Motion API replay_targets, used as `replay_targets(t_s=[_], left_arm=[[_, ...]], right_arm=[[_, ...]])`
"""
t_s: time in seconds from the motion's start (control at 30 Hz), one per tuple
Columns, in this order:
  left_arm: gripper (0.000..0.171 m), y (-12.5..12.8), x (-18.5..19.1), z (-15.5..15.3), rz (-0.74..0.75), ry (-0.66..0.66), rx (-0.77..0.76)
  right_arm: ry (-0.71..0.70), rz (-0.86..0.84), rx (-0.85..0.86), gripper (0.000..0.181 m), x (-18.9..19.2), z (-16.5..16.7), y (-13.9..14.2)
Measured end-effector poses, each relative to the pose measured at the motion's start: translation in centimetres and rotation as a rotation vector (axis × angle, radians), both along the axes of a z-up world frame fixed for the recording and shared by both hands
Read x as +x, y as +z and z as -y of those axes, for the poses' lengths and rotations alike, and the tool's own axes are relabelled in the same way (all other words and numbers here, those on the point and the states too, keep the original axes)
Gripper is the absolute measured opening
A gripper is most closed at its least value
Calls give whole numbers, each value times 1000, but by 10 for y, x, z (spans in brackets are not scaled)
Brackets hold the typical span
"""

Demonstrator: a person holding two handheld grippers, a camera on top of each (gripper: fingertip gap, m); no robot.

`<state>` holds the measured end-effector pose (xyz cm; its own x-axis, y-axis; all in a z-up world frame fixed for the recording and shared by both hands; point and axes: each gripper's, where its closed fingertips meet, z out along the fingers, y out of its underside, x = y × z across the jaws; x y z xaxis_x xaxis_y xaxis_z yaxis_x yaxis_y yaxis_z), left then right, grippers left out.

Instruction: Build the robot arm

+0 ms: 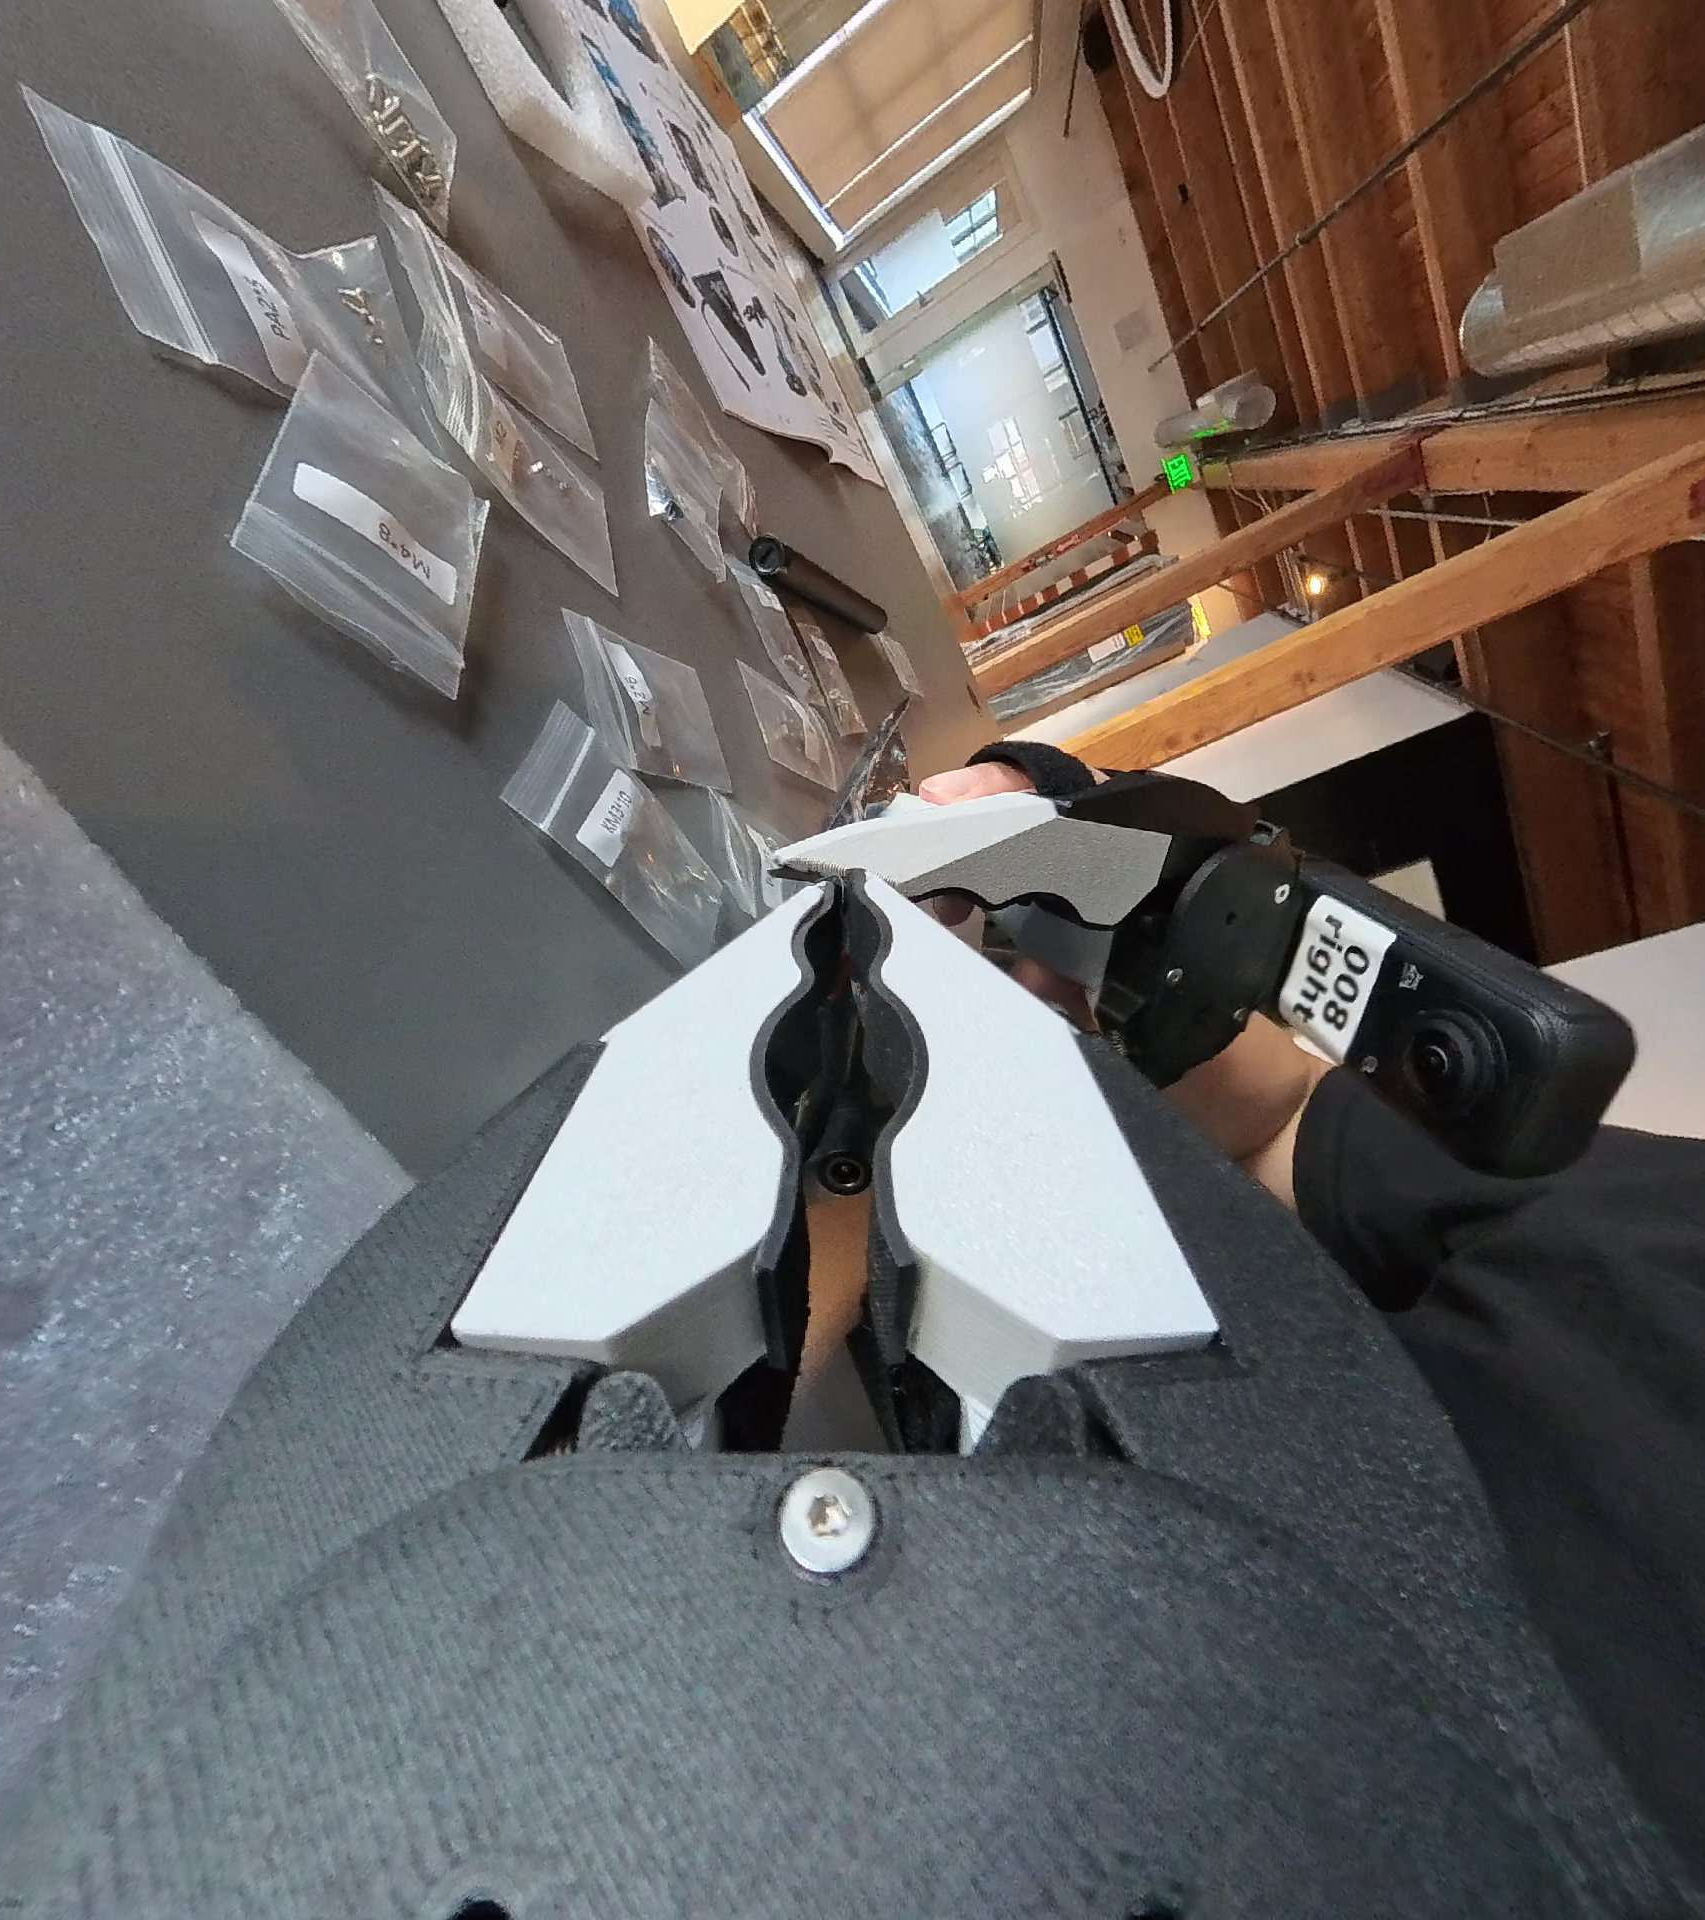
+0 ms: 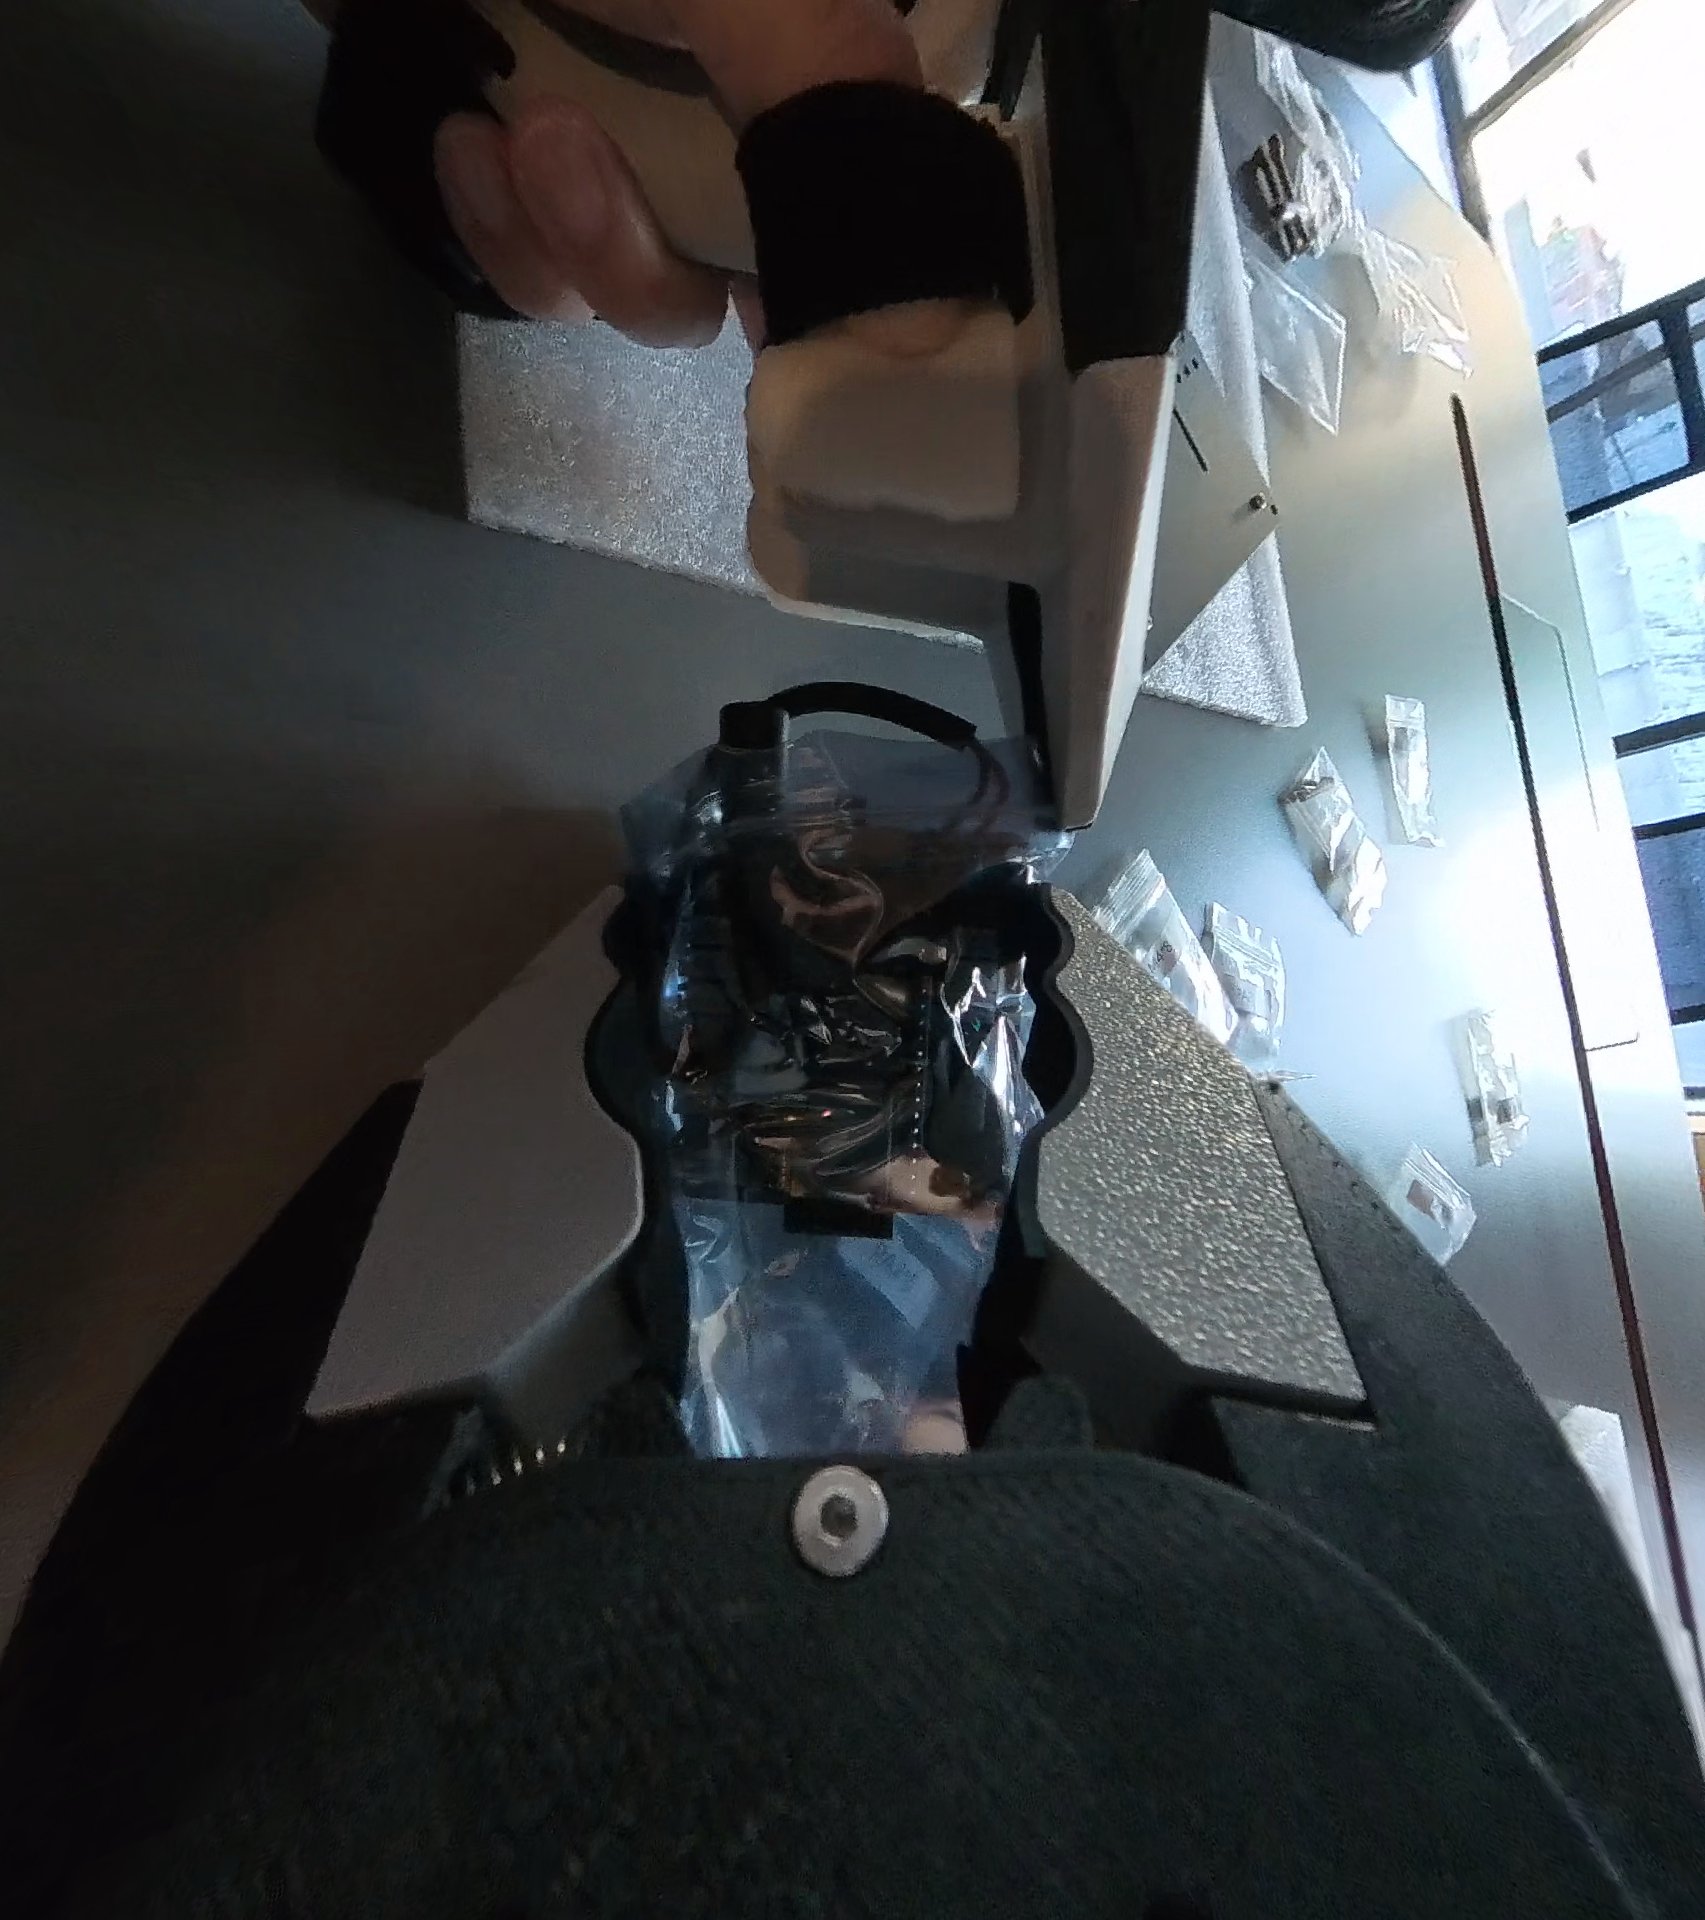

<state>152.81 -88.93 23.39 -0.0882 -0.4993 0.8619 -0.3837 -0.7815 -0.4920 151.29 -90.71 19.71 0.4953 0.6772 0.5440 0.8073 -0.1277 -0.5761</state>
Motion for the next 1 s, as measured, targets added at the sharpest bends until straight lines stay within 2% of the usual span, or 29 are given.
replay_targets(t_s=[0.27,0.83,1.0], left_arm=[[0,-1,2,2,-19,3,45],[0,-12,10,-2,-77,25,-21],[0,-10,10,-7,-63,41,-47]], right_arm=[[10,-18,-36,71,-2,5,-1],[-22,-220,-99,78,-3,9,-6],[-26,-215,-33,85,6,6,-2]])
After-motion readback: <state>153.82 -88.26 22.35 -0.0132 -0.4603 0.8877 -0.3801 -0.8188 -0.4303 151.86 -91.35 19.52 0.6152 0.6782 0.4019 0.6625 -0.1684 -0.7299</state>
